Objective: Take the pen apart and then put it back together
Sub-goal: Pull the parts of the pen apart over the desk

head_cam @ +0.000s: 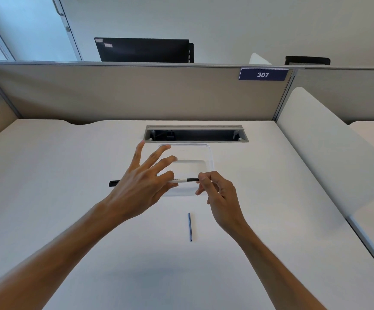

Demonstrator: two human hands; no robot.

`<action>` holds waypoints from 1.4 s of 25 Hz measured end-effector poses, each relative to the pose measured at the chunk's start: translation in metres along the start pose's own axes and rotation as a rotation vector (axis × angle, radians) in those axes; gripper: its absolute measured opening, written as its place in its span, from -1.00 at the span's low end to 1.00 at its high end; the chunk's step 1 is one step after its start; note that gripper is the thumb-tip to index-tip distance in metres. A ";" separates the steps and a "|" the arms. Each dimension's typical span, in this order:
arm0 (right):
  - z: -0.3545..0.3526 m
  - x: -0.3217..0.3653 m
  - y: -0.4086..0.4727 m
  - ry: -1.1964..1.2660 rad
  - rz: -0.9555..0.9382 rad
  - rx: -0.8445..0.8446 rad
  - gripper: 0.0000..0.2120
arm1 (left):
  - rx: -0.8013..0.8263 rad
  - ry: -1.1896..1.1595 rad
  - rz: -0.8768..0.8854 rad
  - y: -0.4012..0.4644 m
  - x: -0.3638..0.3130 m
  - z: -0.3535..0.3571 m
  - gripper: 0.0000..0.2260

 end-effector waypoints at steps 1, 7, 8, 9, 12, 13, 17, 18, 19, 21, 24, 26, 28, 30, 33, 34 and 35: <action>0.000 -0.001 0.000 -0.005 0.003 0.010 -0.80 | -0.005 0.009 0.003 0.000 0.000 0.001 -0.72; -0.001 -0.006 -0.001 0.027 0.016 0.029 -0.81 | -0.026 0.048 0.004 0.000 0.000 0.001 -0.71; -0.002 -0.006 -0.002 0.033 0.022 0.024 -0.80 | -0.027 0.057 0.005 0.000 0.000 0.000 -0.71; -0.003 -0.007 -0.002 0.034 0.027 0.017 -0.79 | -0.029 0.069 0.006 0.000 -0.001 0.000 -0.72; -0.004 -0.007 -0.002 0.021 0.037 -0.007 -0.73 | -0.033 0.093 0.011 -0.002 -0.002 0.001 -0.73; -0.004 -0.007 -0.002 0.012 0.035 -0.012 -0.73 | -0.035 0.097 0.011 -0.002 -0.002 0.001 -0.73; -0.005 -0.005 -0.001 0.003 0.024 -0.002 -0.84 | -0.050 0.103 0.015 0.000 -0.004 -0.001 -0.74; -0.004 -0.005 -0.002 0.003 0.024 0.006 -0.86 | -0.050 0.104 0.014 0.000 -0.003 -0.001 -0.74; -0.004 -0.006 -0.001 0.004 0.028 0.016 -0.87 | -0.048 0.105 0.012 0.000 -0.003 -0.001 -0.74; -0.002 -0.007 -0.001 0.019 0.036 0.042 -0.90 | -0.046 0.104 0.009 -0.001 -0.001 0.000 -0.74; -0.003 -0.006 -0.003 0.045 0.034 0.037 -0.86 | -0.044 0.101 0.011 -0.002 -0.002 0.001 -0.74; -0.004 -0.005 -0.003 0.066 0.033 0.018 -0.88 | -0.041 0.100 0.012 -0.001 -0.003 0.002 -0.73; -0.004 -0.006 -0.002 0.070 0.029 0.009 -0.85 | -0.038 0.098 0.012 -0.001 -0.003 0.002 -0.73; -0.004 -0.006 -0.003 0.078 0.028 0.015 -0.83 | -0.038 0.094 0.011 -0.001 -0.003 0.002 -0.73; -0.004 -0.005 -0.005 0.113 0.017 0.034 -0.87 | -0.024 0.086 0.003 -0.003 0.000 0.006 -0.70; -0.005 -0.004 -0.005 0.118 0.015 0.036 -0.90 | -0.017 0.085 0.000 -0.003 0.002 0.008 -0.68; -0.005 -0.004 -0.006 0.125 0.014 0.037 -0.93 | -0.012 0.085 -0.004 -0.004 0.003 0.010 -0.67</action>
Point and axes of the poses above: each hand's wrist, its own y-axis towards the middle knuckle, its own z-axis out of the palm, x = y × z, the point moved 8 cm from there along y, towards the middle knuckle, and after that the axes turned 15 degrees about x, right-handed, at the moved point
